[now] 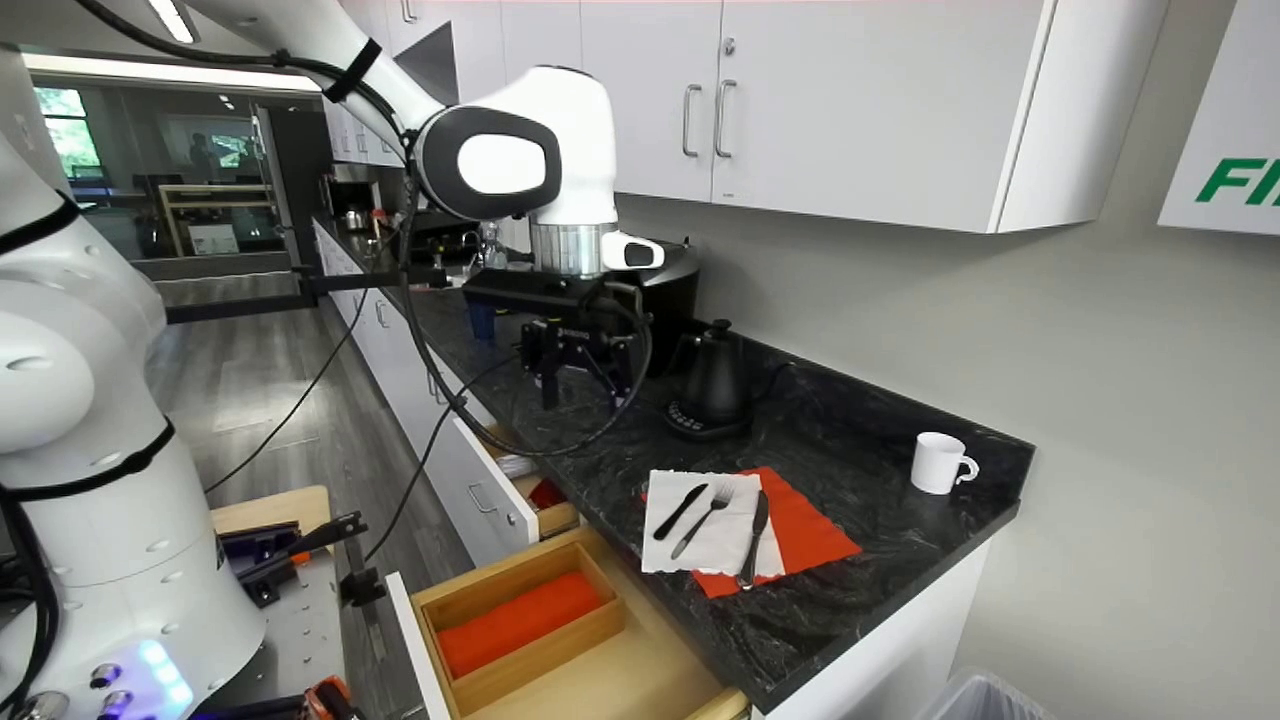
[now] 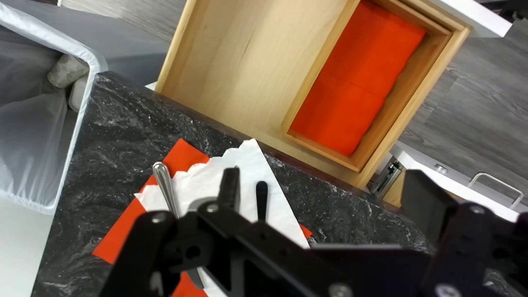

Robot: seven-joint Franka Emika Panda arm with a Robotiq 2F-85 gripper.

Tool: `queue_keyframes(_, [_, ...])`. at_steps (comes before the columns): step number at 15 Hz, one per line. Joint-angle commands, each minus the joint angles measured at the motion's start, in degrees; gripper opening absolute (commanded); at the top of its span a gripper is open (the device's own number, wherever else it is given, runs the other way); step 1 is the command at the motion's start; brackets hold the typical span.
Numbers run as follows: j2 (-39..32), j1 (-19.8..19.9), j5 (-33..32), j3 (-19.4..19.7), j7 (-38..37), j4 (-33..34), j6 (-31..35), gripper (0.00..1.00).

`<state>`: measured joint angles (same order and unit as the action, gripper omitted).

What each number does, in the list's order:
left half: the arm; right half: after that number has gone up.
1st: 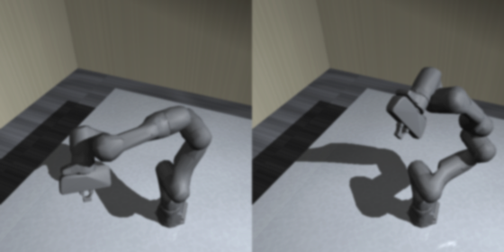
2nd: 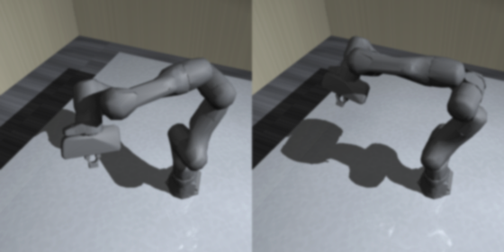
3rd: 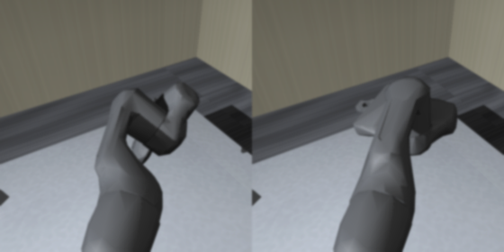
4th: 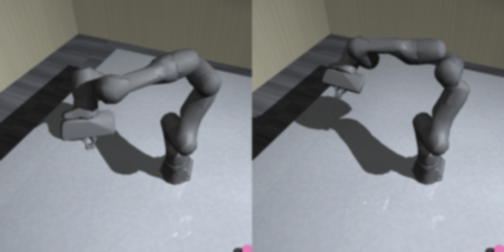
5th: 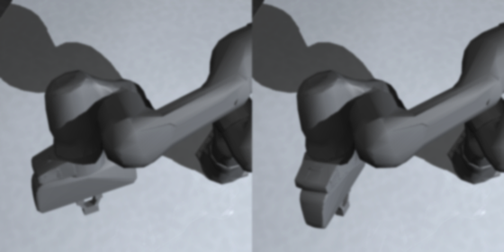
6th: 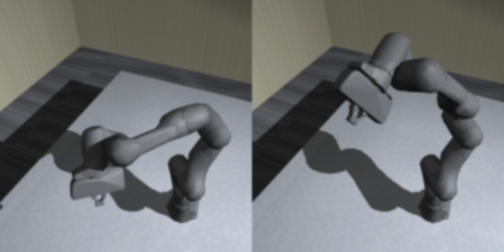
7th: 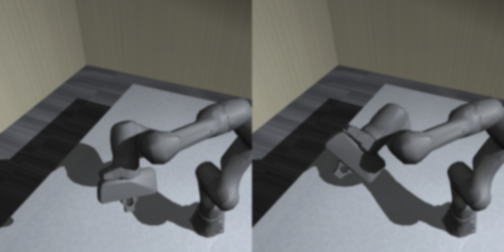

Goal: Move the cutlery from the counter to the tray in the drawer

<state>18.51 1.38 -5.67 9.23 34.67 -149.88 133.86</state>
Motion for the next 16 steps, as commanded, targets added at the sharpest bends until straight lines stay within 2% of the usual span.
queue_keyframes(1, [0.1,0.0,0.0,0.0,0.0,0.0,-0.1,1.0])
queue_keyframes(13, [0.1,0.0,0.0,0.0,0.0,0.0,-0.1,1.0])
queue_keyframes(15, [-3.6,-0.4,-0.1,-0.8,-1.8,1.7,3.0,1.0])
queue_keyframes(16, [-7.7,-0.9,0.3,-1.3,-2.8,4.3,5.3,1.0])
